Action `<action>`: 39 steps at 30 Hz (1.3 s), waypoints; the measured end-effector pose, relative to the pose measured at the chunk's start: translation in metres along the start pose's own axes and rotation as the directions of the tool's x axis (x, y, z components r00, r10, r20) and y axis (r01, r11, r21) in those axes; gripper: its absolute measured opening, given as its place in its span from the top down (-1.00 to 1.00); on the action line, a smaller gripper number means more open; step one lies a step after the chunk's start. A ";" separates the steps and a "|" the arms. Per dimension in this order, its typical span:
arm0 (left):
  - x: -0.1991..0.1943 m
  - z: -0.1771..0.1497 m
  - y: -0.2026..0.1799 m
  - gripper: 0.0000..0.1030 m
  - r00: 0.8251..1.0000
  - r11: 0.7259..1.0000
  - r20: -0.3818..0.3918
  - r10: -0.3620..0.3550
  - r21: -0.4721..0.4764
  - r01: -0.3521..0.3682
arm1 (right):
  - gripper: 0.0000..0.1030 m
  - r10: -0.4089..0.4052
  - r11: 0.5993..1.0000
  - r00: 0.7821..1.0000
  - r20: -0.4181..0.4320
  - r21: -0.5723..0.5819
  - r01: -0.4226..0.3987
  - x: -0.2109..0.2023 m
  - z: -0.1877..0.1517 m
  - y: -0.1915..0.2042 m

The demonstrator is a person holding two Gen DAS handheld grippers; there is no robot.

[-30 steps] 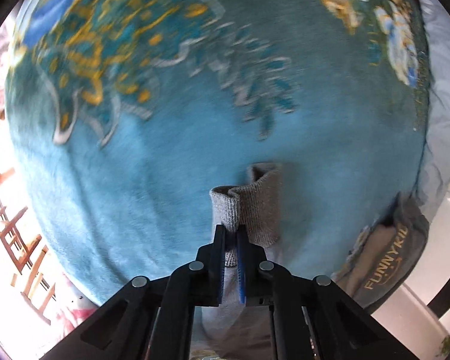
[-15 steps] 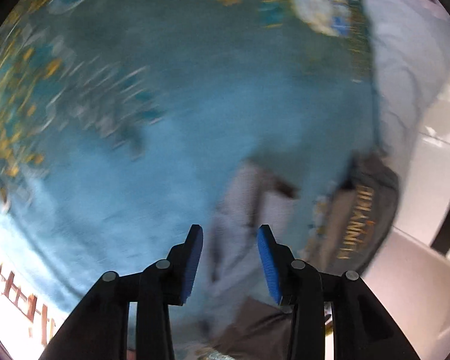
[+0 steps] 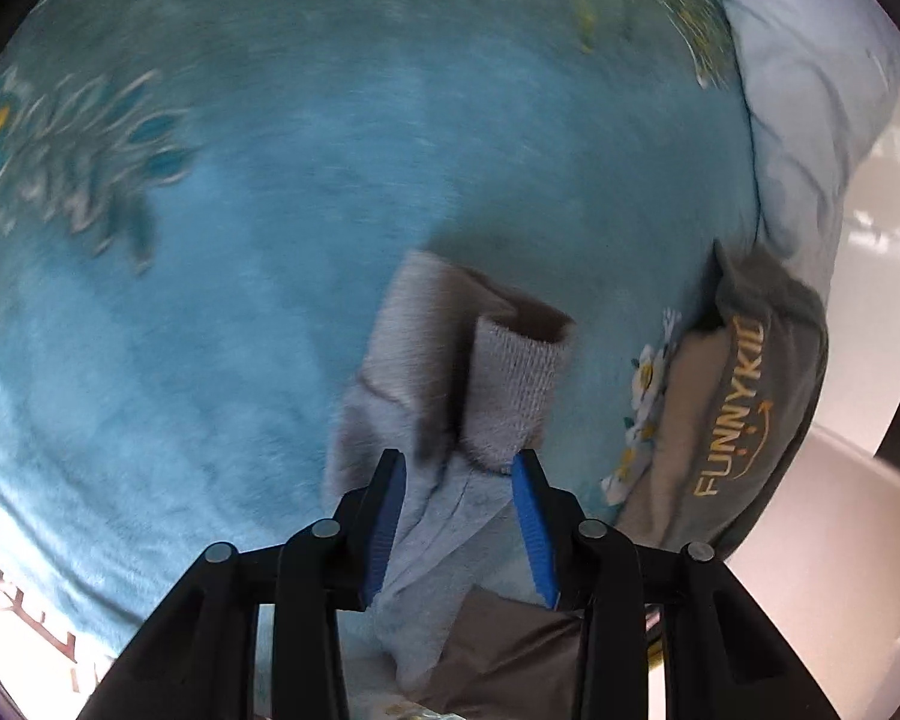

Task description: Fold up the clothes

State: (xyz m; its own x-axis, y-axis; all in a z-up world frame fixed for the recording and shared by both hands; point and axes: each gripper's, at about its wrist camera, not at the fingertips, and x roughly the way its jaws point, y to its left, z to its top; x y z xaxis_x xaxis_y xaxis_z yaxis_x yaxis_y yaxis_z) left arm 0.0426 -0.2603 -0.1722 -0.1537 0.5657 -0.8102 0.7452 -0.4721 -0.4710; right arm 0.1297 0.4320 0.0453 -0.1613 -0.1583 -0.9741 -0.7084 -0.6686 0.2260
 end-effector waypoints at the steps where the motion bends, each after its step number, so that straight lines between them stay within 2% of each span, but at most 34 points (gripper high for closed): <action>1: 0.003 0.000 -0.003 0.24 1.000 1.000 -0.002 0.013 0.012 -0.013 | 0.78 -0.002 1.000 1.000 -0.001 0.000 0.002 0.000 0.000 0.000; 3: 0.007 0.001 -0.008 0.24 0.999 0.998 -0.008 0.049 0.027 -0.049 | 0.78 -0.004 1.000 1.000 -0.002 0.001 0.004 0.001 0.001 0.000; 8: 0.001 0.001 -0.024 0.24 0.999 0.996 0.014 0.045 0.074 -0.046 | 0.78 -0.004 1.000 1.000 -0.005 0.009 0.004 0.004 0.003 -0.003; 16: 0.007 0.003 -0.018 0.24 0.996 0.994 -0.016 0.083 0.074 -0.082 | 0.78 -0.007 1.000 1.000 -0.031 0.002 0.007 0.015 0.003 -0.002; 23: 0.016 0.003 -0.006 0.24 0.996 0.996 -0.040 0.084 0.042 -0.083 | 0.78 -0.013 1.000 0.999 -0.032 0.016 0.013 0.017 0.005 -0.005; 25: 0.015 0.003 -0.001 0.46 0.997 0.997 -0.034 0.076 0.020 -0.076 | 0.78 -0.011 1.000 0.999 -0.032 0.020 0.011 0.017 0.005 -0.006; 27: 0.011 0.002 0.001 0.76 0.996 0.997 -0.025 0.083 0.008 -0.083 | 0.78 -0.007 1.000 0.999 -0.031 0.023 0.008 0.018 0.006 -0.006; 28: 0.008 0.002 0.002 0.82 0.996 0.996 -0.019 0.088 0.005 -0.088 | 0.78 -0.004 1.000 1.000 -0.030 0.024 0.005 0.018 0.006 -0.006; 31: -0.010 0.001 0.003 0.90 0.996 0.996 0.017 0.093 -0.006 -0.093 | 0.78 0.012 1.000 1.000 -0.025 0.024 -0.012 0.019 0.006 -0.004; 34: -0.041 0.003 -0.004 0.92 0.996 0.998 0.062 0.063 0.000 -0.063 | 0.78 0.026 1.000 1.000 -0.014 0.017 -0.026 0.019 0.008 -0.002; 37: -0.084 0.009 -0.026 0.93 0.991 0.997 0.130 0.024 0.065 -0.033 | 0.79 0.030 1.000 0.999 0.016 0.006 -0.030 0.013 0.015 0.001; 39: -0.131 0.009 -0.045 0.93 0.981 0.989 0.188 -0.046 0.147 0.018 | 0.80 0.078 0.997 0.996 0.051 -0.008 -0.078 0.000 0.023 0.004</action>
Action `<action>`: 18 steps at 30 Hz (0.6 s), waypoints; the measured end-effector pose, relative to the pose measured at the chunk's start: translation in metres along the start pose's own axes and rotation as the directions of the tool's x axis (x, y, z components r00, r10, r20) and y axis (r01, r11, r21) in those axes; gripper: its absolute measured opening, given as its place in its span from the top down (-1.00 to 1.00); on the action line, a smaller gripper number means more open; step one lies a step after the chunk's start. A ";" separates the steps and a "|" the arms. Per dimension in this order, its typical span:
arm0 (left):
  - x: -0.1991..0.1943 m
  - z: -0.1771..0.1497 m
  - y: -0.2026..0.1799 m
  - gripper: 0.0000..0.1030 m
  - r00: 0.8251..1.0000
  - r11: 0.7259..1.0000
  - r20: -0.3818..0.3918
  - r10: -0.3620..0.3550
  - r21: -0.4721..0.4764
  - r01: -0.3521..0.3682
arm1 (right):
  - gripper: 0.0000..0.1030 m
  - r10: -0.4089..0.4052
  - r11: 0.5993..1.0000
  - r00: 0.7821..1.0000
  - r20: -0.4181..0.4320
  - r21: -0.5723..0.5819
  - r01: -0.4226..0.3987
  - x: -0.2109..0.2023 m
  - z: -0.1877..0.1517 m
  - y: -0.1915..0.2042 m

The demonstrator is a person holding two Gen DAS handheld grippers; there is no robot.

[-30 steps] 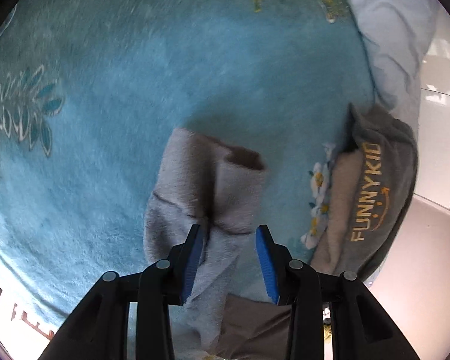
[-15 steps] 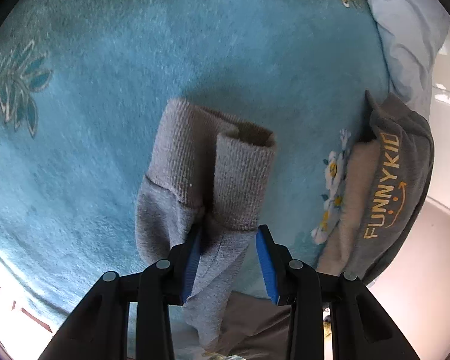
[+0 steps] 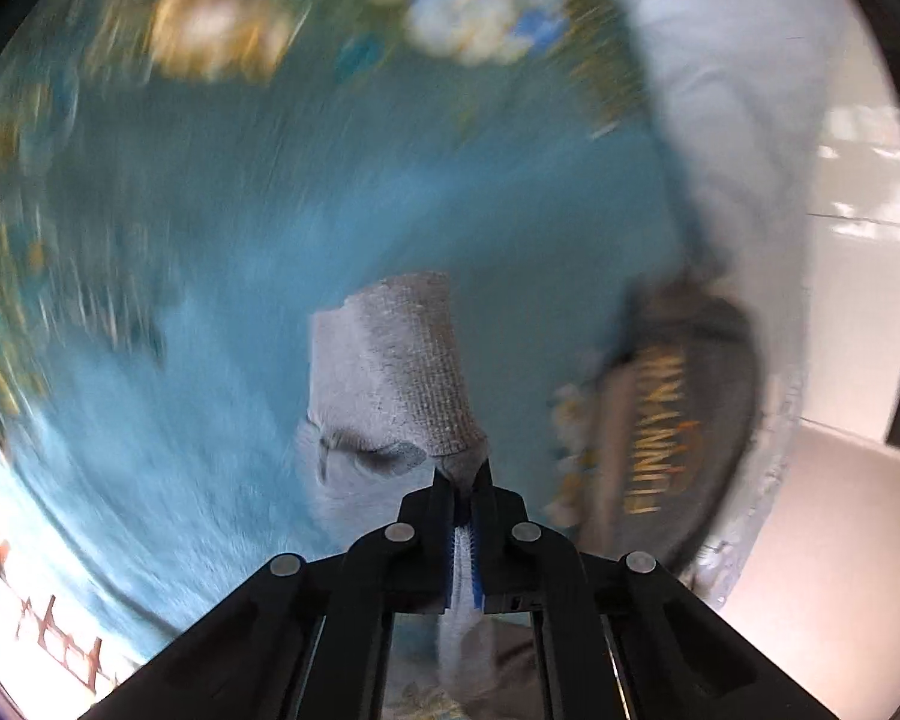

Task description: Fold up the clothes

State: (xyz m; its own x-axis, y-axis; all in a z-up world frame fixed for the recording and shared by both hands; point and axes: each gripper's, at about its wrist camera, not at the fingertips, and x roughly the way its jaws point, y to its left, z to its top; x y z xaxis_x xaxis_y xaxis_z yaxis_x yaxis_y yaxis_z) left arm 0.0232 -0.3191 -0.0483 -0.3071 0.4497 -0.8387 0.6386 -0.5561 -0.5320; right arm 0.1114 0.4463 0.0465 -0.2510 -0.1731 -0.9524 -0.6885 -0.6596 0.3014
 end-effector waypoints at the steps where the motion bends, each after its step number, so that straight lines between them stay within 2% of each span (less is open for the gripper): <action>1: -0.005 0.001 -0.025 0.93 0.999 0.999 0.032 -0.024 0.028 0.023 | 0.80 0.028 1.000 0.999 0.017 -0.006 -0.028 -0.007 0.003 0.001; 3: -0.037 0.010 -0.036 0.93 0.993 0.996 0.102 -0.056 0.081 0.047 | 0.80 0.094 0.995 0.993 0.065 -0.028 -0.092 -0.024 0.008 0.000; 4: -0.040 0.007 -0.033 0.93 0.992 0.995 0.116 -0.049 0.088 0.038 | 0.80 0.120 0.992 0.989 0.084 -0.036 -0.118 -0.030 0.009 -0.002; 6: -0.037 -0.004 -0.022 0.92 0.991 0.996 0.135 -0.022 0.090 0.010 | 0.80 0.146 0.989 0.985 0.090 -0.014 -0.146 -0.029 0.006 -0.017; 8: -0.015 -0.016 -0.004 0.92 0.993 0.998 0.105 0.054 0.032 -0.058 | 0.80 0.143 0.989 0.987 0.068 0.026 -0.145 -0.016 0.000 -0.033; 10: 0.014 -0.020 0.022 0.92 0.988 0.990 0.072 0.133 -0.044 -0.130 | 0.80 0.109 0.992 0.994 0.011 0.069 -0.110 0.008 -0.009 -0.046; 13: 0.034 -0.046 0.057 0.92 0.963 0.951 0.003 0.269 -0.161 -0.265 | 0.80 0.019 0.995 0.994 -0.110 0.102 -0.008 0.050 -0.030 -0.063; 16: 0.045 -0.062 0.077 0.92 0.955 0.929 -0.034 0.294 -0.226 -0.294 | 0.79 -0.029 0.994 0.984 -0.176 0.096 0.047 0.069 -0.041 -0.067; 18: 0.046 -0.066 0.074 0.92 0.950 0.928 -0.032 0.310 -0.208 -0.310 | 0.79 -0.045 0.996 0.981 -0.186 0.065 0.058 0.071 -0.041 -0.064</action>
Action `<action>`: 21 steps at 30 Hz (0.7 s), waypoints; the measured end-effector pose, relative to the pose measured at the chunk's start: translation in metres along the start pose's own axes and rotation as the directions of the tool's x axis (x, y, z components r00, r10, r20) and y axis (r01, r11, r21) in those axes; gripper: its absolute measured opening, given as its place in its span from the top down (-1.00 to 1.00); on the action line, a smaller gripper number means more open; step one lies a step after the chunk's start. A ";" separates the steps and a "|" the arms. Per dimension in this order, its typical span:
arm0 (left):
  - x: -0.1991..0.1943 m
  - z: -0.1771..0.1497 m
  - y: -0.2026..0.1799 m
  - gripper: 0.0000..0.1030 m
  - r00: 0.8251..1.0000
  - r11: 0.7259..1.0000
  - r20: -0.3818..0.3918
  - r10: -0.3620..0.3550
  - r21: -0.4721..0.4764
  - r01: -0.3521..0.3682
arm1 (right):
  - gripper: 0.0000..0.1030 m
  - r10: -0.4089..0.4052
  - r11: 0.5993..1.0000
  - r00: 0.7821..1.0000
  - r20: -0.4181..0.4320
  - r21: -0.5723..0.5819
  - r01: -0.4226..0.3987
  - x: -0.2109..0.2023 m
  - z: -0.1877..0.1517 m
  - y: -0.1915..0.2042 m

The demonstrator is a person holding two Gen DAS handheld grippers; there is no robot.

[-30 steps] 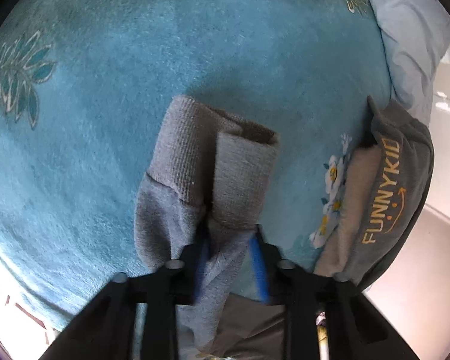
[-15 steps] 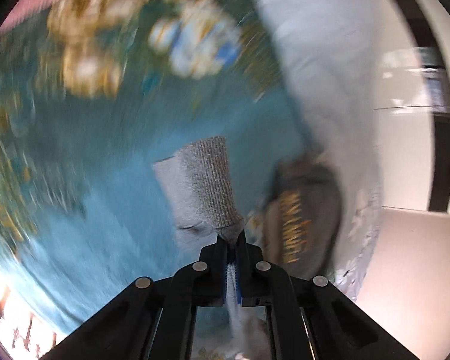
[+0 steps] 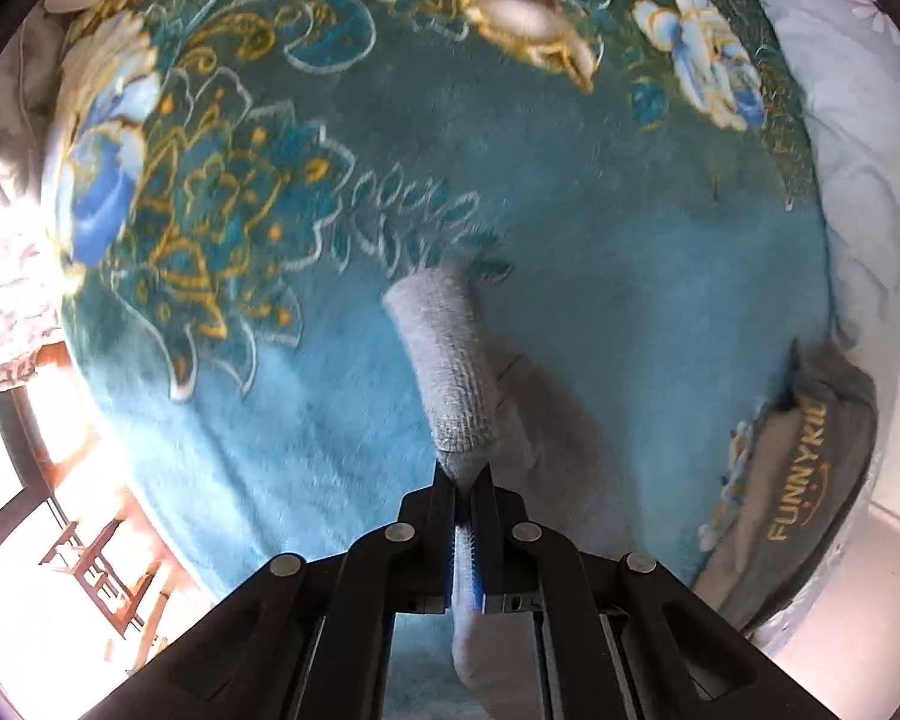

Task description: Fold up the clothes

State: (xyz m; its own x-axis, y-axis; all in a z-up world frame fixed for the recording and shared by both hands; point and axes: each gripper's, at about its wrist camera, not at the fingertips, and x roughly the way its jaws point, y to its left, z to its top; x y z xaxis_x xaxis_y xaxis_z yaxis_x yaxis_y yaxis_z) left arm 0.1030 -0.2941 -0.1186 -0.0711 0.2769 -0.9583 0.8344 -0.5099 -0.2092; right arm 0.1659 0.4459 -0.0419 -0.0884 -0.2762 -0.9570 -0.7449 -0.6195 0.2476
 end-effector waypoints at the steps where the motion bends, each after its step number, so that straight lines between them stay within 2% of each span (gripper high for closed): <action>1: -0.001 -0.001 -0.002 0.92 1.000 1.000 0.004 0.008 0.013 -0.008 | 0.79 0.010 1.000 1.000 0.013 -0.008 -0.010 -0.004 0.002 0.002; 4: -0.024 0.005 -0.016 0.92 0.998 0.997 0.052 -0.039 0.070 0.036 | 0.80 0.041 0.999 0.998 0.055 -0.033 -0.039 -0.019 0.007 0.008; 7: -0.060 0.005 -0.033 0.92 0.984 0.976 0.125 -0.127 0.192 0.102 | 0.80 0.091 0.993 0.990 0.111 -0.091 -0.081 -0.041 0.011 0.016; 8: -0.071 0.003 -0.035 0.92 0.978 0.966 0.146 -0.148 0.233 0.111 | 0.80 0.109 0.988 0.985 0.132 -0.121 -0.093 -0.050 0.012 0.017; 10: -0.080 -0.006 -0.028 0.92 0.975 0.955 0.170 -0.145 0.280 0.093 | 0.80 0.114 0.983 0.981 0.159 -0.161 -0.088 -0.059 0.009 0.017; 12: -0.059 -0.008 -0.011 0.92 0.985 0.961 0.155 -0.075 0.274 0.030 | 0.80 0.095 0.983 0.982 0.164 -0.172 -0.066 -0.058 0.007 0.007; 14: -0.027 -0.005 0.015 0.92 0.995 0.978 0.103 0.017 0.206 -0.038 | 0.80 0.034 0.992 0.991 0.129 -0.126 -0.018 -0.040 0.002 -0.010; 18: 0.001 -0.011 0.055 0.92 0.991 0.987 0.049 0.128 0.094 -0.132 | 0.79 -0.080 0.996 0.996 0.047 -0.033 0.081 -0.005 -0.006 -0.039; 21: 0.008 -0.019 0.063 0.92 0.987 0.983 0.036 0.159 0.086 -0.162 | 0.79 -0.104 0.993 0.994 0.017 -0.053 0.105 0.005 -0.010 -0.039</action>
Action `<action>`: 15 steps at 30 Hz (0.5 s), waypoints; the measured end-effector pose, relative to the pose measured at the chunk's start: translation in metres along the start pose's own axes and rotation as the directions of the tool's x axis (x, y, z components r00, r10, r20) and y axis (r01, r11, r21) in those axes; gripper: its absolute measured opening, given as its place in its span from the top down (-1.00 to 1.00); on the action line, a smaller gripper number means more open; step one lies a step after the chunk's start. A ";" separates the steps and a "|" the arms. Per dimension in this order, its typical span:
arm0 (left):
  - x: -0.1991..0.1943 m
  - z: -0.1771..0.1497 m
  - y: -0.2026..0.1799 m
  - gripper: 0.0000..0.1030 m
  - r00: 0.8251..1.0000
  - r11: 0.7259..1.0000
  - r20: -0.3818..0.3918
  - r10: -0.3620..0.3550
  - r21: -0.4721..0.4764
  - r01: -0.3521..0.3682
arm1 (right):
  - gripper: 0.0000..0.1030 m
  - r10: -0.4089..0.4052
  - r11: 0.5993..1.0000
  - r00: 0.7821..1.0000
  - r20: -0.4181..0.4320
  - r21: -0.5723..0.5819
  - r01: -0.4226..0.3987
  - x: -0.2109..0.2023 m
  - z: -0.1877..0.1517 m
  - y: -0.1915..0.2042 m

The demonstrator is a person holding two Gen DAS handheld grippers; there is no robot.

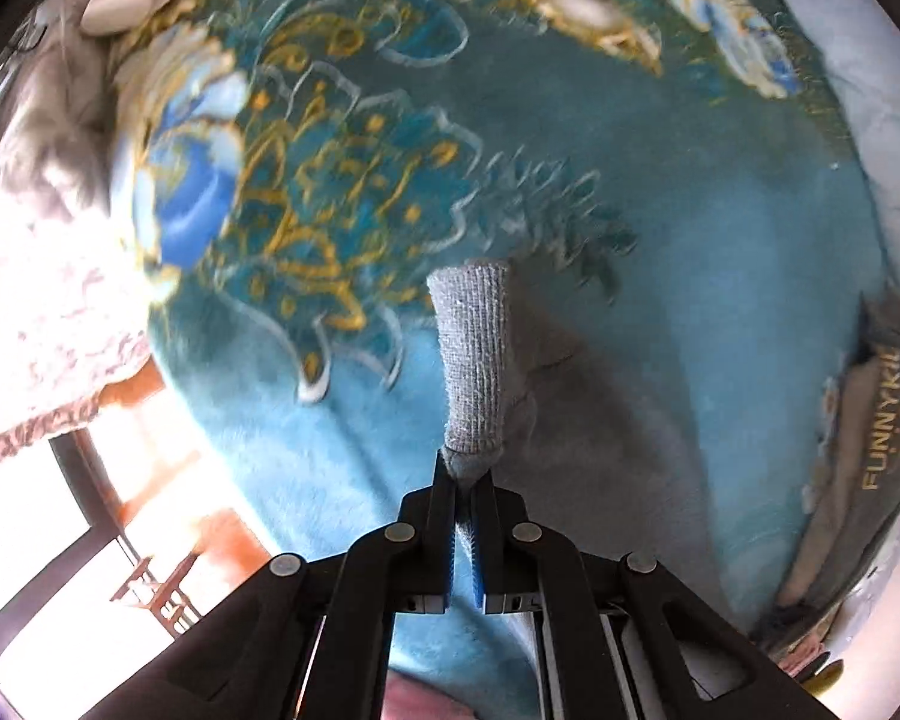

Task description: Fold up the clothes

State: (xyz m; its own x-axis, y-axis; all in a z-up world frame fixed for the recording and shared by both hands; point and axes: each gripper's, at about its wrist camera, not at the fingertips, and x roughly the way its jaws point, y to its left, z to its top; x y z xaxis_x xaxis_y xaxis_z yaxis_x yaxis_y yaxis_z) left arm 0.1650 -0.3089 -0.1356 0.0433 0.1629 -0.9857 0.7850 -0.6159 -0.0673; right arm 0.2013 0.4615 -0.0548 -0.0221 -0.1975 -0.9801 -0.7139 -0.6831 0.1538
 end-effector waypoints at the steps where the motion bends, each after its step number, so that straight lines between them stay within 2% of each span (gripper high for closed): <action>1: -0.001 0.000 0.000 0.92 1.000 1.000 0.004 0.004 0.006 -0.004 | 0.79 -0.007 1.000 1.000 0.003 -0.013 0.007 0.001 -0.001 0.001; 3: -0.005 0.000 -0.001 0.84 1.000 1.000 0.013 0.009 0.019 -0.010 | 0.79 -0.020 0.999 1.000 0.010 -0.029 0.021 0.001 -0.001 0.003; 7: -0.008 0.004 0.004 0.80 1.000 1.000 -0.009 0.022 -0.006 -0.022 | 0.79 -0.019 1.000 1.000 0.014 0.016 0.019 0.003 -0.002 -0.013; 8: -0.008 0.004 0.006 0.67 0.999 0.999 -0.017 0.028 -0.017 -0.028 | 0.77 -0.022 0.999 1.000 0.016 0.029 0.022 0.003 -0.002 -0.017; 9: -0.008 0.004 0.009 0.43 0.999 0.999 -0.023 0.043 -0.030 -0.044 | 0.77 -0.025 0.999 0.999 0.021 0.041 0.024 0.002 -0.003 -0.020; 11: -0.011 0.004 0.015 0.22 0.998 0.996 -0.021 0.064 -0.058 -0.065 | 0.72 -0.037 0.996 0.998 0.048 0.078 0.033 -0.003 -0.004 -0.033; 15: -0.026 0.007 0.024 0.21 0.999 0.992 -0.016 0.049 -0.119 -0.050 | 0.72 -0.022 0.988 0.997 0.075 0.154 0.011 -0.010 -0.002 -0.056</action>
State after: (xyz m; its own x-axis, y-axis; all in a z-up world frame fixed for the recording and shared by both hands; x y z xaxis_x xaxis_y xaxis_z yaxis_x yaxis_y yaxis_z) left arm 0.1783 -0.3336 -0.1132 0.0912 0.1451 -0.9852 0.8500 -0.5268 0.0012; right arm 0.2427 0.5008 -0.0531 -0.0587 -0.1286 -0.9900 -0.8133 -0.5689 0.1221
